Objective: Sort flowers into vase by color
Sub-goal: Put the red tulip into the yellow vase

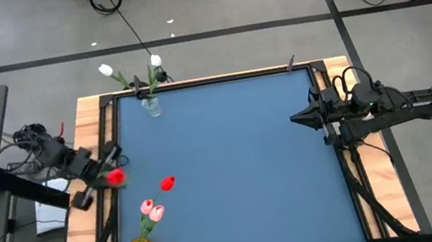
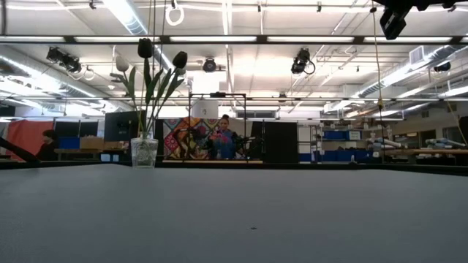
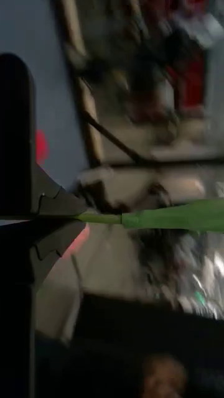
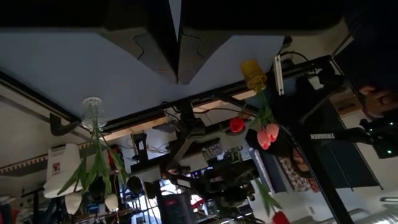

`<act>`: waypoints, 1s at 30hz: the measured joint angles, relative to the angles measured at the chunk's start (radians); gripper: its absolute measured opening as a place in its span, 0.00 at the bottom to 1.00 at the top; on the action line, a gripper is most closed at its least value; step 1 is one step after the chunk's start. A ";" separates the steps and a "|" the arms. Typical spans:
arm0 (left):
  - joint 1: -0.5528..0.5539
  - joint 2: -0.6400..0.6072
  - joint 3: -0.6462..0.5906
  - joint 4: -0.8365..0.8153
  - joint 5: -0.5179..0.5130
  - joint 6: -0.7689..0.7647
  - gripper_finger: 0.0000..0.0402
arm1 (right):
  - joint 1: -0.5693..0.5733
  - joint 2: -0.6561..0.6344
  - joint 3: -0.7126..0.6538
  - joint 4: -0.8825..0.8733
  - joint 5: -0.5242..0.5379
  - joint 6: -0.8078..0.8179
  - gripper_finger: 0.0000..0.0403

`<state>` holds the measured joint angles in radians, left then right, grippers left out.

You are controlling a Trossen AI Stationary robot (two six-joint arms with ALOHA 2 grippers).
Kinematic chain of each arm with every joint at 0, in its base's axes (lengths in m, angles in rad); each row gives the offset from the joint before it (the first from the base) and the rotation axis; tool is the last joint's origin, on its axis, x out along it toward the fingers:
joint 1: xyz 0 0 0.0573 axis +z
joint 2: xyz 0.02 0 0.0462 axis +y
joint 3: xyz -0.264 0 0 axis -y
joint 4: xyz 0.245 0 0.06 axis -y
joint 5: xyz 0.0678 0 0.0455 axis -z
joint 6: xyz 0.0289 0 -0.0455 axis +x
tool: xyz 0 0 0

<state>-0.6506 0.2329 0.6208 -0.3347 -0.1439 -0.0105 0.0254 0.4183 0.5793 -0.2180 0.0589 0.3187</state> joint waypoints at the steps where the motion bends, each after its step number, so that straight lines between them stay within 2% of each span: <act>1: -0.002 -0.015 -0.013 0.034 0.050 0.003 0.01 | 0.000 0.000 0.000 0.000 0.000 0.000 0.05; 6: -0.005 -0.076 -0.110 0.242 0.234 -0.029 0.01 | 0.000 0.000 0.000 0.000 0.000 0.000 0.05; 12: -0.008 -0.071 -0.226 0.435 0.420 -0.169 0.01 | 0.000 0.000 0.000 0.002 0.000 0.000 0.05; 19: -0.083 -0.022 -0.297 0.558 0.429 -0.181 0.01 | 0.000 0.000 0.000 0.008 0.000 0.000 0.05; 25: -0.192 0.122 -0.305 0.612 0.409 -0.159 0.01 | 0.000 0.000 0.000 0.008 0.000 0.000 0.05; 30: -0.280 0.239 -0.345 0.868 0.349 -0.126 0.01 | 0.000 0.000 0.000 0.008 0.000 0.000 0.05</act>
<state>-0.9308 0.4716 0.2755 0.5331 0.2049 -0.1370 0.0254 0.4185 0.5797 -0.2102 0.0587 0.3190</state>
